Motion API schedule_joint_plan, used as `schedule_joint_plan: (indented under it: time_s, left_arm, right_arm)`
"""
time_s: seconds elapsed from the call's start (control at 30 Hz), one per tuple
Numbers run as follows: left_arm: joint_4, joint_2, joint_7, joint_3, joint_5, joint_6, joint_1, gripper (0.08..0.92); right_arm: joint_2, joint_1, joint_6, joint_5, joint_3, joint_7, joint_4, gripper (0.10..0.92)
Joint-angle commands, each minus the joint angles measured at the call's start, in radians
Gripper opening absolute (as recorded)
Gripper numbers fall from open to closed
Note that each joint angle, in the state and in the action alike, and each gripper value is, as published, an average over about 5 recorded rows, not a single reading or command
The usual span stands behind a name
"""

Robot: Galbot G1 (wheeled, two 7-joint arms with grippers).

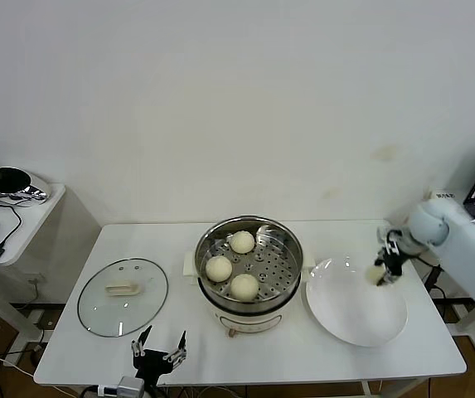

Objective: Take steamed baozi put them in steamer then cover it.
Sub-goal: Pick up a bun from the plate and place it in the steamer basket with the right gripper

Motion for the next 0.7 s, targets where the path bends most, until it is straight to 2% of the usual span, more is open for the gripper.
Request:
schedule_joint_plan:
  time_s: [0.03, 0.27, 0.7]
  left_arm:
    - [-0.042, 0.008, -0.002, -0.014, -0.01, 0.005, 0.002, 0.823]
    - [-0.052, 0.014, -0.003, -0.038, -0.027, 0.007, -0.004, 0.823]
    - [-0.081, 0.005, 0.0, -0.055, -0.05, 0.007, -0.002, 0.823]
  right_arm:
    - [0.055, 0.424, -0.08, 0.259, -0.281, -0.022, 0.117, 0.518]
    - [0.187, 0.587, -0.145, 0.42, -0.416, -0.021, 0.124, 0.518]
    - [0.365, 0.535, -0.185, 0.429, -0.477, -0.001, 0.09, 0.518]
